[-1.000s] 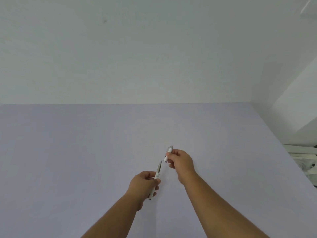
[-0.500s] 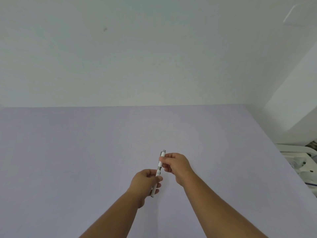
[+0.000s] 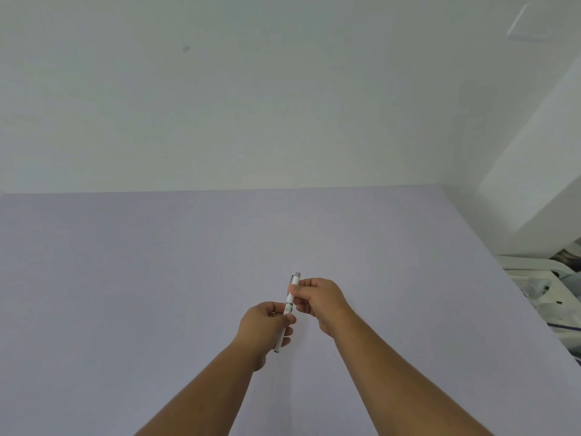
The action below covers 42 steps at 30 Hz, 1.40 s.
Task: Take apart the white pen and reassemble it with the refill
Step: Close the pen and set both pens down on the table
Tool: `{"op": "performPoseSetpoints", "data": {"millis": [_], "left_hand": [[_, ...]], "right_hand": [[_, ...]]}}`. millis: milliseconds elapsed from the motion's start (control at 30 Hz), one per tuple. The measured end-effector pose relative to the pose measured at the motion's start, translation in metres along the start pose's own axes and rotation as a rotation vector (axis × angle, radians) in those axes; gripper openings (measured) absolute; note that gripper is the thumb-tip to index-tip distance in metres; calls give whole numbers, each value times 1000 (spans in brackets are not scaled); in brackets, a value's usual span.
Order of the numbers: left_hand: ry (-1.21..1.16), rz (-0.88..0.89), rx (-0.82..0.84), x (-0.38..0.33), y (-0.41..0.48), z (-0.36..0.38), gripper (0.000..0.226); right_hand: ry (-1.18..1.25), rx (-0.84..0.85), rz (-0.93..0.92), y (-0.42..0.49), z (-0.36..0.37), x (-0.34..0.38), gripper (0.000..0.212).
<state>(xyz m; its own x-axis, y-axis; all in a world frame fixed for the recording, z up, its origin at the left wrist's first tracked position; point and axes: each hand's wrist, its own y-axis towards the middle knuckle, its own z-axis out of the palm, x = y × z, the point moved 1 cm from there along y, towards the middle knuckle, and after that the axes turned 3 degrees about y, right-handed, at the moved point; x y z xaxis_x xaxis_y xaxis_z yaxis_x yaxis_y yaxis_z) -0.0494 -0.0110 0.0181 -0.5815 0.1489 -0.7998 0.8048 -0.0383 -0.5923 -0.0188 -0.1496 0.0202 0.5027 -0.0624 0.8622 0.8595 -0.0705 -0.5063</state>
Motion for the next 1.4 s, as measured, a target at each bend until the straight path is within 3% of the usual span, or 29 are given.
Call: {"op": "performPoseSetpoints", "data": {"millis": [467, 600, 733, 1000, 1400], "left_hand": [[15, -28, -39, 2, 16, 12, 12], [33, -66, -74, 10, 29, 17, 10], [97, -54, -154, 16, 41, 25, 9], [228, -64, -265, 29, 54, 32, 12], [238, -70, -295, 33, 61, 35, 14]], "right_hand": [[-42, -99, 12, 13, -13, -3, 15], [-490, -286, -57, 23, -36, -10, 17], [-772, -286, 9, 26, -43, -29, 17], [-863, -291, 31, 32, -33, -51, 17], [-775, -258, 39, 31, -15, -54, 16]]}}
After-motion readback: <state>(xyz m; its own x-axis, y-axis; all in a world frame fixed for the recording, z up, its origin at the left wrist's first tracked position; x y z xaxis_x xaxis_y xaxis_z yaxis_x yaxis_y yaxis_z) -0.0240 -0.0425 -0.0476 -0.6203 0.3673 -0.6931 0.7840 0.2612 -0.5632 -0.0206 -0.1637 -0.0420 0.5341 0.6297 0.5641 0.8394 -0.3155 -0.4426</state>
